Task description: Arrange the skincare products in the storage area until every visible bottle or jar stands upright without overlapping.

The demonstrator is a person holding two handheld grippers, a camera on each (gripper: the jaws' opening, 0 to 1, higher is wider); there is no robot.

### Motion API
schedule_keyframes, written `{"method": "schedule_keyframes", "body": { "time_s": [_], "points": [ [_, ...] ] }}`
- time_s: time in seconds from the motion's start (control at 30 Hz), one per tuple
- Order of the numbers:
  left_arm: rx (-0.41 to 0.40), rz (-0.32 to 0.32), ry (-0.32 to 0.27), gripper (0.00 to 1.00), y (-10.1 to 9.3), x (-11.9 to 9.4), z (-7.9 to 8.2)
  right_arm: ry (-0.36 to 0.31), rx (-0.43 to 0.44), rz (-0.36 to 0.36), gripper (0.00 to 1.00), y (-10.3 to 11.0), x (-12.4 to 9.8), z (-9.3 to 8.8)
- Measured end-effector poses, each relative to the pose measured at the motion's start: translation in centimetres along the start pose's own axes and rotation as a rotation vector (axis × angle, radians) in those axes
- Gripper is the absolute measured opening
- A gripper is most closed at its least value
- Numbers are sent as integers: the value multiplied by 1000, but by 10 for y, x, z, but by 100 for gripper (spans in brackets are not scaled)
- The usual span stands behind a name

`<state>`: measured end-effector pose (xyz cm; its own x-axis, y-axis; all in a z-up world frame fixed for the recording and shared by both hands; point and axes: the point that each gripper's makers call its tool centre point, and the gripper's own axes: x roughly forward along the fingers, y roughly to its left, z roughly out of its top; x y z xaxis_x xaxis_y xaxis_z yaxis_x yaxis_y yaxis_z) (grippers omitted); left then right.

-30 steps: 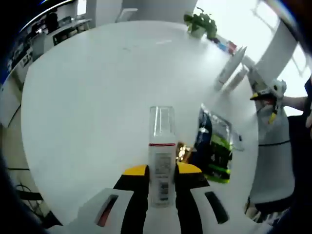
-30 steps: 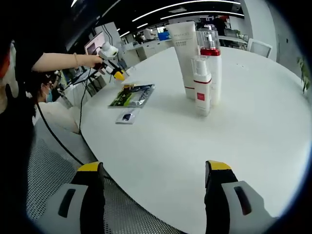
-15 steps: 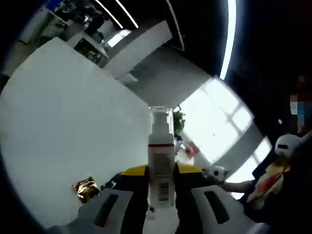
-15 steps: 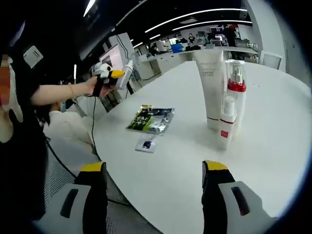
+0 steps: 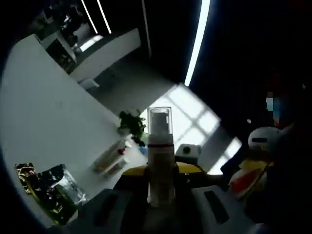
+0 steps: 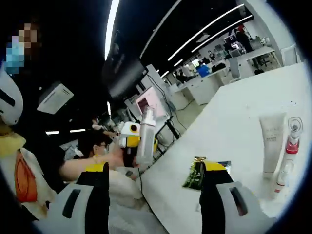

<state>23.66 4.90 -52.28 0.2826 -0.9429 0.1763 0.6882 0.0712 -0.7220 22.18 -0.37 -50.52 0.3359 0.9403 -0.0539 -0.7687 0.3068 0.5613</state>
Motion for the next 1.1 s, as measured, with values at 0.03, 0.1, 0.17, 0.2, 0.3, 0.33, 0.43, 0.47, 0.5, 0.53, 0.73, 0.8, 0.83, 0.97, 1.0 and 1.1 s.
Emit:
{"method": "schedule_keyframes", "body": {
  "time_s": [0.03, 0.1, 0.17, 0.2, 0.3, 0.33, 0.43, 0.47, 0.5, 0.53, 0.73, 0.8, 0.83, 0.97, 1.0, 1.1],
  "points": [
    [11, -10, 14, 19, -7, 5, -3, 11, -8, 30, 74, 8, 5, 1],
    [52, -49, 68, 19, -26, 16, -13, 80, -74, 60, 68, 20, 13, -5],
    [64, -92, 108, 19, -46, 26, -20, 98, -89, 90, 63, 26, 19, -6],
    [77, -111, 122, 19, -56, 31, -23, 91, -70, 94, 59, 28, 21, -3],
    [110, -119, 176, 19, -69, 40, -34, 57, -1, 169, 47, 48, 26, 5],
    [113, -121, 188, 19, -71, 42, -36, 55, 5, 178, 43, 51, 27, 6],
    [114, -138, 197, 19, -79, 45, -39, 66, 0, 200, 29, 59, 26, 3],
    [115, -140, 197, 19, -80, 45, -40, 72, -8, 212, 25, 63, 25, 2],
    [113, -144, 204, 19, -81, 45, -42, 73, -13, 211, 23, 63, 24, 2],
    [111, -149, 198, 19, -81, 45, -41, 68, -13, 207, 23, 64, 22, 2],
    [89, -150, 203, 19, -84, 52, -43, 72, 62, 167, 21, 61, 16, 3],
    [72, -135, 190, 19, -83, 53, -40, 53, 35, 152, 20, 57, 14, 7],
    [82, -122, 172, 19, -80, 54, -37, 42, 56, 109, 20, 51, 14, 11],
    [157, 7, 106, 21, -62, 60, -25, 17, 77, -7, 20, 29, 11, 18],
    [222, 66, 124, 22, -56, 61, -26, 11, 63, -60, 20, 20, 10, 20],
    [475, 275, 205, 24, -44, 64, -24, -11, 1, -195, 20, 1, 4, 26]
  ]
}}
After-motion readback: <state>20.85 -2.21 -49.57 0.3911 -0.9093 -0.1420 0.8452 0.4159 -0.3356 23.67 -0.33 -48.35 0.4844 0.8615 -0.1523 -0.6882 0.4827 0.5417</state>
